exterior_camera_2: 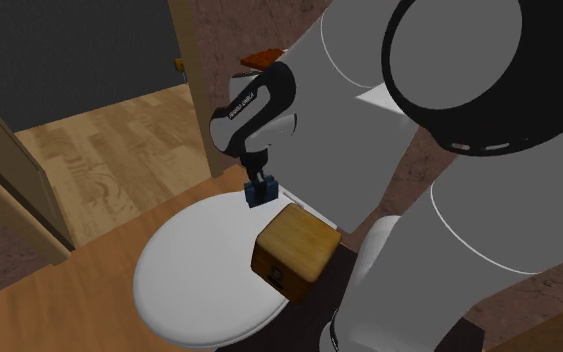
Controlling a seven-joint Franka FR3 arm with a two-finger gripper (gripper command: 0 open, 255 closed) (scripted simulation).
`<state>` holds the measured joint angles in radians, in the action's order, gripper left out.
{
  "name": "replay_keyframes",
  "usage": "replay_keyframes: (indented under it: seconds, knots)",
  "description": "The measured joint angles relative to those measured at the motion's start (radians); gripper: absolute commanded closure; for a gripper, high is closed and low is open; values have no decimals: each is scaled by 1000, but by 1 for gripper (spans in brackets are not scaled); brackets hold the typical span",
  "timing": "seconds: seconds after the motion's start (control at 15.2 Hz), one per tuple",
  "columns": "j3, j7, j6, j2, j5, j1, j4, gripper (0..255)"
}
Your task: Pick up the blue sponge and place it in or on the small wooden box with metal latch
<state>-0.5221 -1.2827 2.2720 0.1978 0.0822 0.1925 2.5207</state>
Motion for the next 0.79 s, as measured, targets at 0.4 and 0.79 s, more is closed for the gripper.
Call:
replay_keyframes:
  seconds: [0.4, 0.79]
  knots:
    - [16, 24, -94, 62, 25, -8, -37, 255]
    - [33, 42, -186, 111, 39, -12, -83, 255]
